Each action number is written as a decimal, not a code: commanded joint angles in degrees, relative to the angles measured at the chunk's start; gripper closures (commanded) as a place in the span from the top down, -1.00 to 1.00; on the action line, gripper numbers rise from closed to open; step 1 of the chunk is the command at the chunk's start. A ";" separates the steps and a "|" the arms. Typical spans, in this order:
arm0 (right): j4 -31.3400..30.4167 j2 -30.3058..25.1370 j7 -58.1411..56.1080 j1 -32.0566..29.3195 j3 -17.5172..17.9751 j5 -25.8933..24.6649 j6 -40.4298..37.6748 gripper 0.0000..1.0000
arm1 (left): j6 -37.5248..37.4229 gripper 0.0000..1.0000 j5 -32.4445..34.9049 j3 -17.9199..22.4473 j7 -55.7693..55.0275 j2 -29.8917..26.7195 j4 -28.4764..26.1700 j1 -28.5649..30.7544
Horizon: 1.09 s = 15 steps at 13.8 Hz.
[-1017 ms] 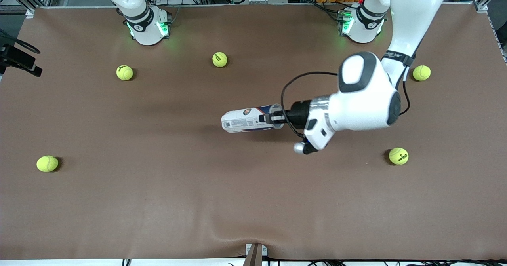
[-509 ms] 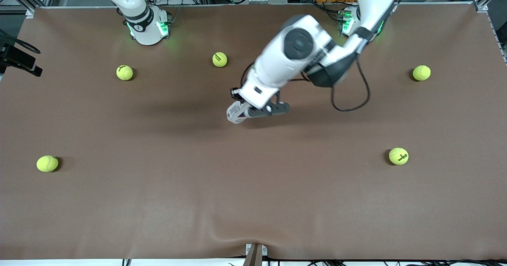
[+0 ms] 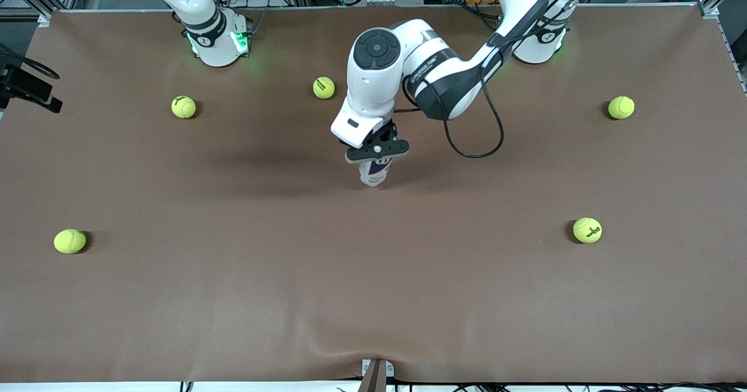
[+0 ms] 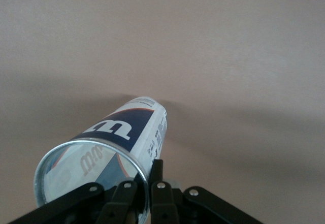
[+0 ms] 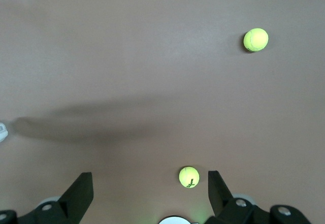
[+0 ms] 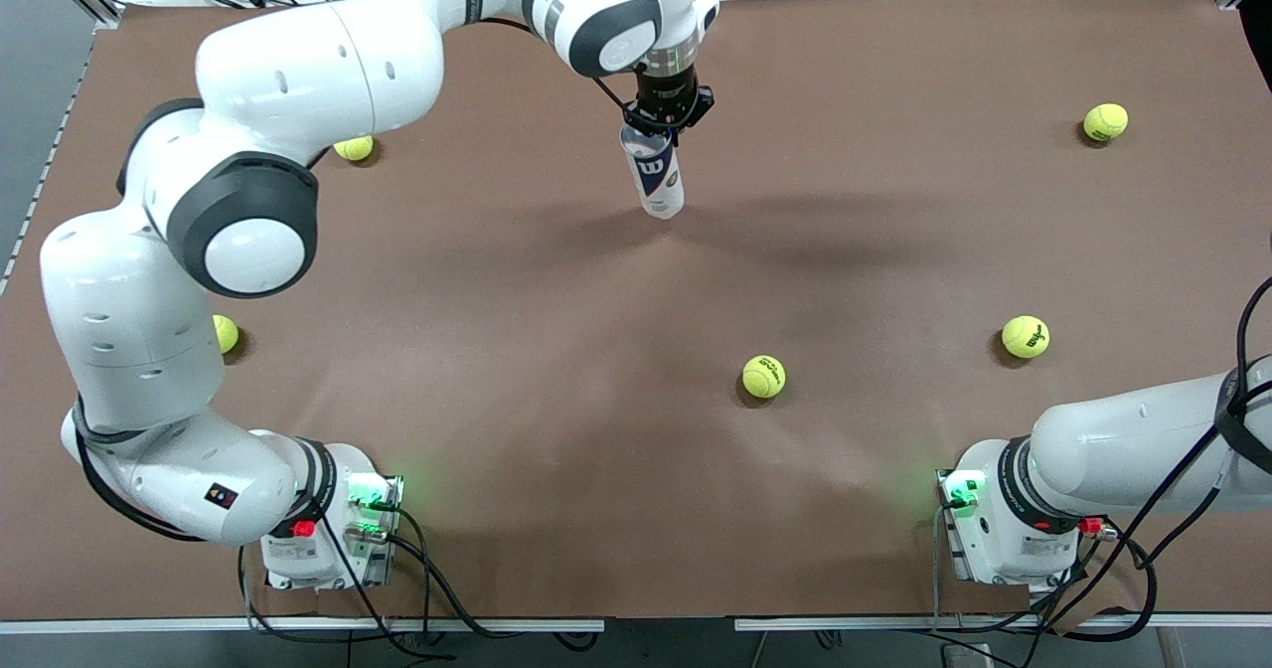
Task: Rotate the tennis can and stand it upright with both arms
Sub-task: 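Lower the upright can onto the table with the left gripper, then open the left gripper and lift it off the can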
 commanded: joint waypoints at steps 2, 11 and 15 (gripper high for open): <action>1.35 0.48 0.48 -0.95 0.87 -0.37 -0.79 1.00 | -1.16 -0.95 3.74 1.06 -0.96 2.34 1.17 -1.79; 1.35 0.48 0.39 -0.95 0.87 -0.37 -0.79 1.00 | -1.33 1.00 5.42 1.15 -0.69 1.74 1.35 -1.80; 1.35 0.48 0.39 -0.95 0.87 -0.37 -0.79 1.00 | -7.90 1.00 5.06 0.54 0.09 -4.67 1.35 2.86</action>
